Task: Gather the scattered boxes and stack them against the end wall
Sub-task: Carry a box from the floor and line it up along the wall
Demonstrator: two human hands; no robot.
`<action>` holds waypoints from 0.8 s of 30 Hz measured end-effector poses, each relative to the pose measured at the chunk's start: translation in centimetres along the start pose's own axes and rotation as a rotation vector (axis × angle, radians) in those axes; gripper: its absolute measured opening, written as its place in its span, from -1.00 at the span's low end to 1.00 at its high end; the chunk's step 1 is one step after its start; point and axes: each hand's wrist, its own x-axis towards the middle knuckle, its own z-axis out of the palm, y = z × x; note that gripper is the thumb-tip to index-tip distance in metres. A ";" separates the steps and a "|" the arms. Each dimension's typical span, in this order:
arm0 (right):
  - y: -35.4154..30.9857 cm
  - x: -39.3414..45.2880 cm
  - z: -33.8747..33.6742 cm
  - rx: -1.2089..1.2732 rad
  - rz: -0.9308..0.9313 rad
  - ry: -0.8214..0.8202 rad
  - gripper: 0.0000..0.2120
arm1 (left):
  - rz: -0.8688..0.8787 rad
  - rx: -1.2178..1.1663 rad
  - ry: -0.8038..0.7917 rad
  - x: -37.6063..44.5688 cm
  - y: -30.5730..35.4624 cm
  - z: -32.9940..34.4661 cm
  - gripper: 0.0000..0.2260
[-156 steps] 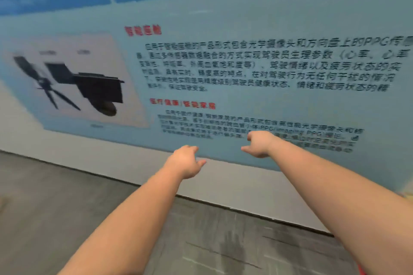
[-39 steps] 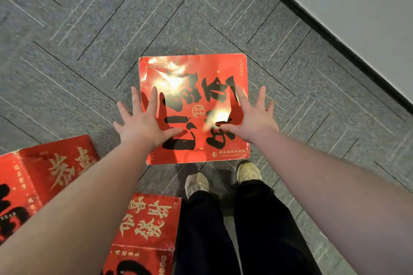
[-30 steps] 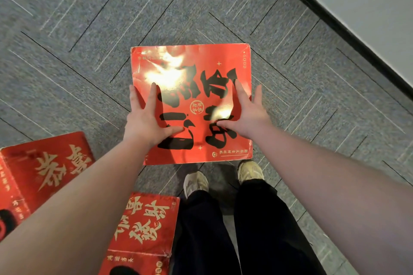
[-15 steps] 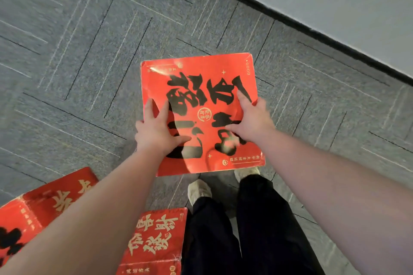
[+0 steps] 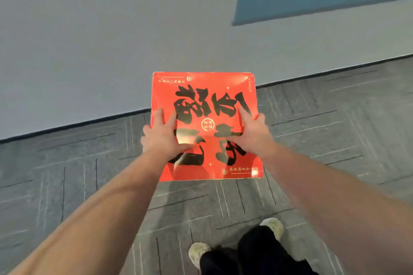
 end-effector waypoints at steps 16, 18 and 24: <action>24.1 -6.7 -38.7 0.212 0.222 0.399 -0.16 | 0.603 0.234 0.088 -3.2 48.2 -10.2 -0.05; 28.4 -8.3 -42.7 0.228 0.265 0.462 -0.19 | 0.687 0.248 0.088 -4.4 54.7 -9.8 -0.06; 39.8 -12.7 -53.3 0.306 0.407 0.659 -0.12 | 0.921 0.261 0.073 -8.9 73.3 -8.4 -0.10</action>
